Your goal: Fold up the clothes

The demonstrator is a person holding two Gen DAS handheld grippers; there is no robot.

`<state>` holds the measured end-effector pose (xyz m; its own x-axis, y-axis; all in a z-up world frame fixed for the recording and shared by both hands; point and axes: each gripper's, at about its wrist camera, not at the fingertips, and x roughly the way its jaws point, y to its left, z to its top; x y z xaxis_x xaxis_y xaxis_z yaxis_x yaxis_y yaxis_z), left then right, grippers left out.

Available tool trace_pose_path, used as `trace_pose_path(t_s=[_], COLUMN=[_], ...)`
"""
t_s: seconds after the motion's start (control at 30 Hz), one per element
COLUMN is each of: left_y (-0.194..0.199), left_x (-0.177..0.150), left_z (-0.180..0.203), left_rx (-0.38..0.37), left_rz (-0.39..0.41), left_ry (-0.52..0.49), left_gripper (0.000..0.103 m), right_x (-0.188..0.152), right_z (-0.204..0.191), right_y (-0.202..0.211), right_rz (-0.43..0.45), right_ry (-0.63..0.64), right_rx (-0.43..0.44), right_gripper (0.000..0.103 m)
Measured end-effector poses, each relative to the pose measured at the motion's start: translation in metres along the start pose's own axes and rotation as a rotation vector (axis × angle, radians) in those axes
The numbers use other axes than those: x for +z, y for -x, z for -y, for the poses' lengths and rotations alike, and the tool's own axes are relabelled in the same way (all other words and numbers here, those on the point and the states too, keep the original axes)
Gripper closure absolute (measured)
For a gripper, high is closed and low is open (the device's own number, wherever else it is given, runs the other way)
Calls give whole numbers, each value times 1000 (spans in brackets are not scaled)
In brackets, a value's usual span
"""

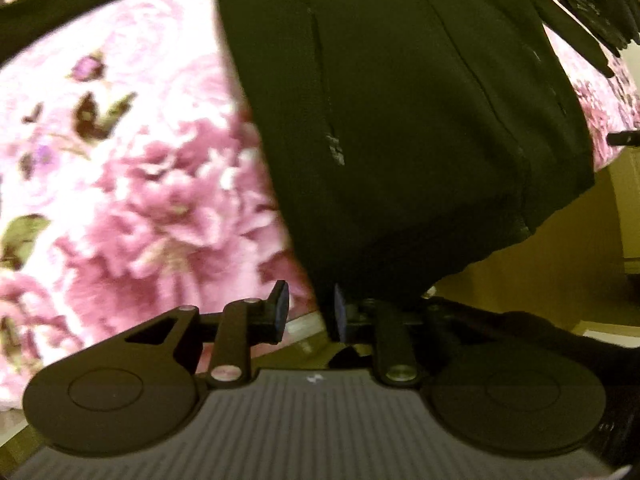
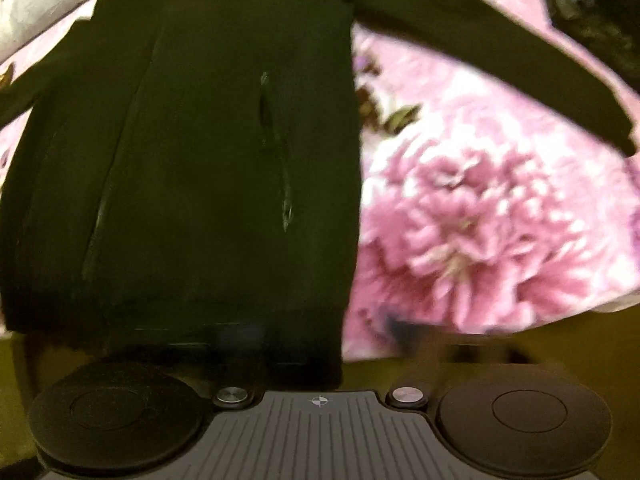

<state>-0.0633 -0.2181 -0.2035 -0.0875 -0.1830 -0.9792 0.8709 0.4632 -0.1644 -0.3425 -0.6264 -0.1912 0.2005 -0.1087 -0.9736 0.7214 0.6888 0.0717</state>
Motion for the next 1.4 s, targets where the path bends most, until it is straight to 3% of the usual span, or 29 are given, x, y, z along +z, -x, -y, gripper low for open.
trace_pose_path(t_s=[0.1,0.27,0.53,0.7,0.83,0.97,1.2,1.4], left_y=[19,58,118,136,150,155,136,132], left_x=[4,28,46,44,46,51,61,36], left_z=[-2,6,1,-35,-84,-147,-283,-362], left_rx=[34,95,255,334,378,398,430,425], left_rz=[22,134,312,364,390,401,409,470], left_ry=[12,44,115,178,206,177,96,209], left_gripper=[76,69,57,51,47,45,41,37], right_x=[13,44,111,140,155,161,179,209], right_z=[-2,-21,-75,-120,-169,-247,-445,-620], right_y=[12,40,70,71,64,48,-7,-94], right_rz=[27,104,226,292,329,319,308,290], right_ry=[-14,-14,146,254,309,386,560,748], right_rx=[20,94,235,288,333,367,408,464], right_gripper=[13,13,13,13,13,13,13,13])
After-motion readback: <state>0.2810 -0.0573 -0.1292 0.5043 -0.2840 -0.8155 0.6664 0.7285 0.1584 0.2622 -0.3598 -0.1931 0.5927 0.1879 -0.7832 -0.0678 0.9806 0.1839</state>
